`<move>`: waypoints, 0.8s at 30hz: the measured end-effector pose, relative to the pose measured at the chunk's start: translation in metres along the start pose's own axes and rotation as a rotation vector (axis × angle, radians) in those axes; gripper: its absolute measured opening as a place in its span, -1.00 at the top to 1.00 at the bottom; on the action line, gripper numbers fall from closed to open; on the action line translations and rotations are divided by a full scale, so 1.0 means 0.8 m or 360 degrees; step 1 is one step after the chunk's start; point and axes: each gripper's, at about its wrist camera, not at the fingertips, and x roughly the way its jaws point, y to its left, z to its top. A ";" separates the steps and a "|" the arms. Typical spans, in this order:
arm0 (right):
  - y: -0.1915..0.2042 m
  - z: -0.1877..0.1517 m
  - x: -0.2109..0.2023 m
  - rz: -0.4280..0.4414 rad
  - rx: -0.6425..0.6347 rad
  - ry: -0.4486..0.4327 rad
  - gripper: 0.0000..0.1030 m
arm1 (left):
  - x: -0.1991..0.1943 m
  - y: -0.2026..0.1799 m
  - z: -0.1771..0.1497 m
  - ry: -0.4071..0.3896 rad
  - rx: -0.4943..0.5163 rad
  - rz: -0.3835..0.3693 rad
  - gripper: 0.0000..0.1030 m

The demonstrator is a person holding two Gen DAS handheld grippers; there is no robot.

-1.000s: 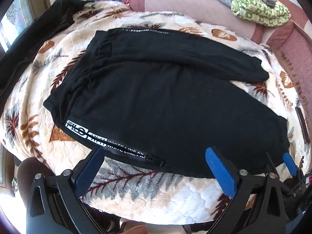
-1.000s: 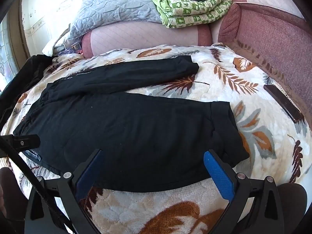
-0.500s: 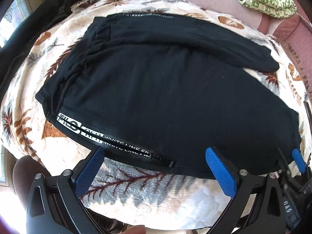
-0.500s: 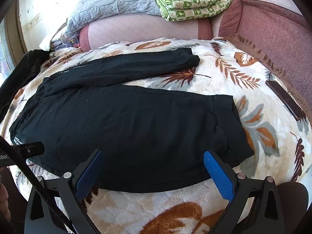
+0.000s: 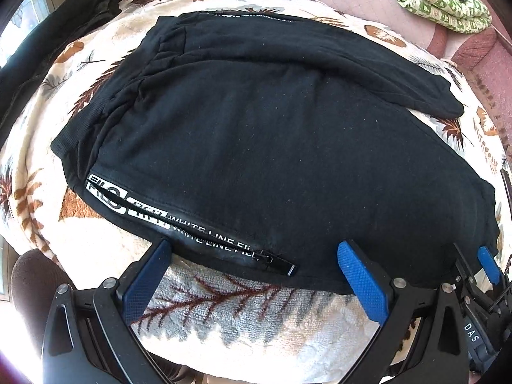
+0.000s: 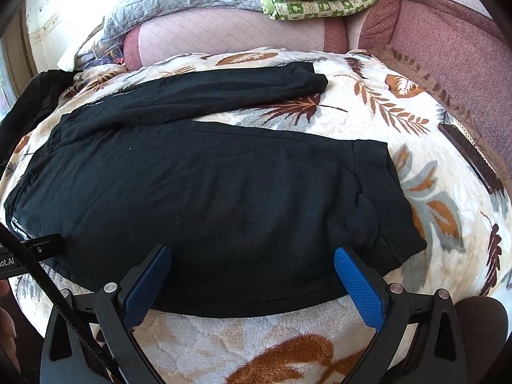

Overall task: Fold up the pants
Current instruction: 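Position both grippers open at the waistband edge of the black sweatpants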

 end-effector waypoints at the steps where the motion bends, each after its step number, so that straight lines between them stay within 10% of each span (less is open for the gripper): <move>1: 0.000 0.000 0.001 0.0000 -0.0001 0.0001 -1.00 | 0.000 -0.001 0.000 0.0000 0.0006 0.0005 -1.00; 24: 0.000 -0.002 0.002 0.0025 0.0010 0.0029 -1.00 | -0.008 -0.002 -0.001 0.0010 0.0020 -0.0006 -1.00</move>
